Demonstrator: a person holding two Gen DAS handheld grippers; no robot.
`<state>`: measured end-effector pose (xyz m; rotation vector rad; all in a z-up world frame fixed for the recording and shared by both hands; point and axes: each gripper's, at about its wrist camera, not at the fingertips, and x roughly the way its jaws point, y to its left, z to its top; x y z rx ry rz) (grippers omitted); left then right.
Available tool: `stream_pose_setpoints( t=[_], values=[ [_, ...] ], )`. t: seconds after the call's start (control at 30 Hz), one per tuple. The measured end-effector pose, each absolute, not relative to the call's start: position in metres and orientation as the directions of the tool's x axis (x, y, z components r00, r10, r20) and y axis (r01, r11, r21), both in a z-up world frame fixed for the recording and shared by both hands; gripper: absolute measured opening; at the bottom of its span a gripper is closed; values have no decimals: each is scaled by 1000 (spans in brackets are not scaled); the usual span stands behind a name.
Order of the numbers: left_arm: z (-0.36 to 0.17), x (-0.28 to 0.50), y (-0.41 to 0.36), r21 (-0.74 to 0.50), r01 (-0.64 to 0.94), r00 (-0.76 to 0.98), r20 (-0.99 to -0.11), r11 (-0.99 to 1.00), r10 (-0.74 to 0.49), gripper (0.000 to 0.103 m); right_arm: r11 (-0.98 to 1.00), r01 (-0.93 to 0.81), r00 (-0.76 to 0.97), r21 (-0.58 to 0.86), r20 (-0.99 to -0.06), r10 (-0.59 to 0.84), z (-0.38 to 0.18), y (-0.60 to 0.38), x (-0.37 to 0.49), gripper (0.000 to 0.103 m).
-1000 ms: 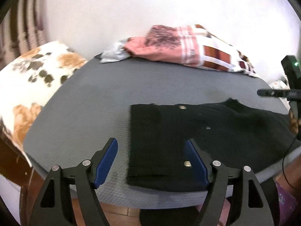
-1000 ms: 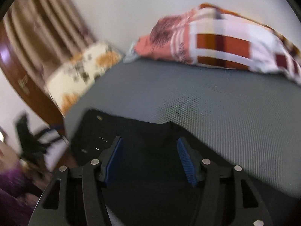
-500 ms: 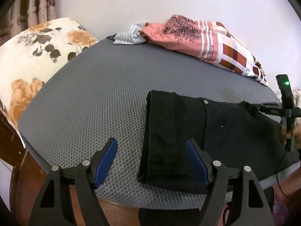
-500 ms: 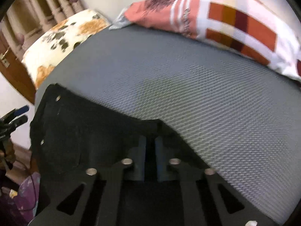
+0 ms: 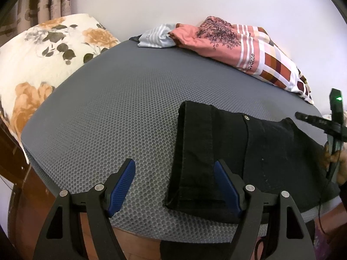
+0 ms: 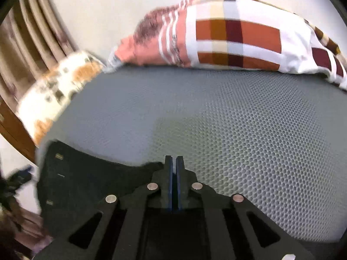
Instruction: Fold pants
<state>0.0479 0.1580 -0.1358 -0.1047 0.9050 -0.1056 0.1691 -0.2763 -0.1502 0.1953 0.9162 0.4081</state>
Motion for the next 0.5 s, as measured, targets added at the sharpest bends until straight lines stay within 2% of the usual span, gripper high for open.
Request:
stream_pose_setpoints(
  t=[0.1, 0.13, 0.17, 0.2, 0.23, 0.27, 0.3, 0.37, 0.4, 0.5],
  values=[
    [-136, 48, 158, -138, 48, 609, -781, 989, -138, 75, 906, -323, 531, 272, -740, 412, -137, -261, 161, 9],
    [-136, 48, 158, -138, 50, 608, -782, 989, -140, 75, 918, -341, 519, 205, -773, 365, -139, -249, 161, 23],
    [-136, 48, 157, -137, 53, 605, -784, 989, -141, 75, 919, -353, 512, 174, -787, 345, -142, -242, 160, 45],
    [-137, 49, 157, -136, 56, 602, -786, 989, -142, 75, 917, -373, 502, 144, -800, 330, -147, -233, 161, 51],
    [-138, 49, 156, -133, 58, 600, -787, 989, -141, 75, 918, -384, 497, 100, -815, 297, -153, -224, 162, 46],
    [-139, 48, 156, -127, 60, 599, -789, 990, -137, 75, 921, -386, 497, 63, -827, 265, -160, -218, 163, 26],
    [-140, 48, 155, -120, 64, 599, -790, 991, -134, 75, 920, -387, 506, 57, -821, 264, -164, -214, 165, 26],
    [-142, 48, 154, -99, 69, 599, -791, 993, -120, 75, 939, -343, 548, -20, -816, 183, -169, -209, 170, 9],
    [-143, 49, 153, -85, 70, 599, -793, 994, -110, 75, 944, -330, 554, -11, -812, 185, -172, -210, 174, 9],
    [-142, 49, 154, -59, 72, 606, -791, 996, -91, 75, 949, -286, 541, 135, -794, 276, -171, -226, 176, 14]
  ],
)
